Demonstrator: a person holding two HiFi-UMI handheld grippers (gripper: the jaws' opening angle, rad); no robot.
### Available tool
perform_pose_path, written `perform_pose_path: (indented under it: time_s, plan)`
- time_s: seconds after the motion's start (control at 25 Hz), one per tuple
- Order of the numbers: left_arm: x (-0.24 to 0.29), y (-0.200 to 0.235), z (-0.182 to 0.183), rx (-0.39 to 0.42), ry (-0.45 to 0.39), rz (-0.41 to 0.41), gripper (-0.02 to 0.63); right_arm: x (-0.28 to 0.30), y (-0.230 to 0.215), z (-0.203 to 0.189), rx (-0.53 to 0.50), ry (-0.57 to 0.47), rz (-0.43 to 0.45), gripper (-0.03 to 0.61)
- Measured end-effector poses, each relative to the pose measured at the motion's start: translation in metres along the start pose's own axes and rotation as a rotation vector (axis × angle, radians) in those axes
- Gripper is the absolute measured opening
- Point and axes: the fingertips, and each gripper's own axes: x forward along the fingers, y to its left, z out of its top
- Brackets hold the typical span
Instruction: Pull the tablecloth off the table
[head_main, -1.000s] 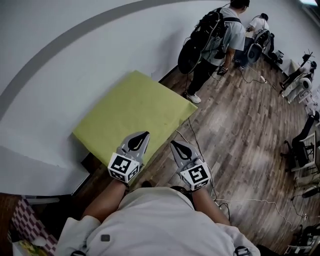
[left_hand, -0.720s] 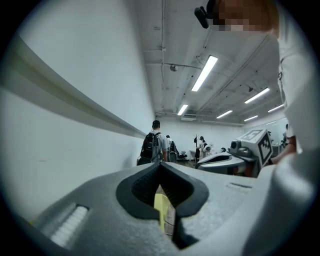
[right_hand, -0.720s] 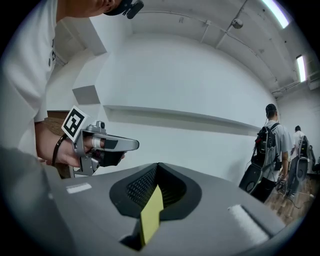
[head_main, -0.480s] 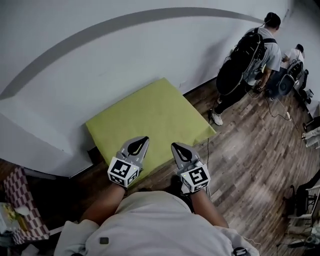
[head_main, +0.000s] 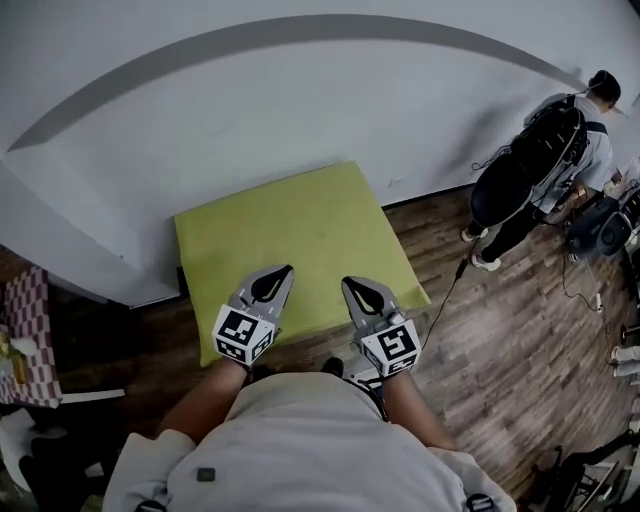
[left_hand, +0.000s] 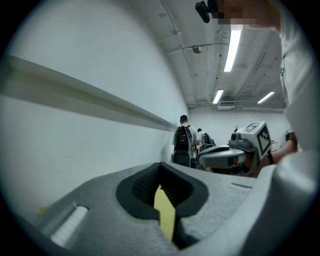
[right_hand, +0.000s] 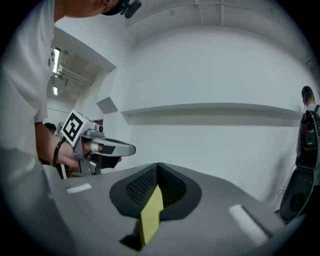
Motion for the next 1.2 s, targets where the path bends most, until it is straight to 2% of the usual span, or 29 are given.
perform_pose_path:
  time_s: [0.16,0.36,0.64,0.96,1.2]
  plan:
    - [0.016,0.000,-0.006,-0.004,0.007,0.096,0.003,-0.001,-0.028,-0.011,-0.010,0.016,0.087,0.011]
    - [0.013,0.020,-0.024,-0.028,0.036,0.243,0.003,0.019,-0.042,-0.030,-0.020,0.074,0.210,0.011]
    - [-0.006,0.065,-0.079,-0.109,0.130,0.372,0.015,0.073,-0.042,-0.075,-0.023,0.200,0.323,0.011]
    - [-0.009,0.113,-0.176,-0.238,0.319,0.430,0.091,0.123,-0.056,-0.155,-0.016,0.397,0.354,0.049]
    - [-0.008,0.138,-0.258,-0.313,0.484,0.433,0.192,0.145,-0.075,-0.231,0.004,0.574,0.336,0.131]
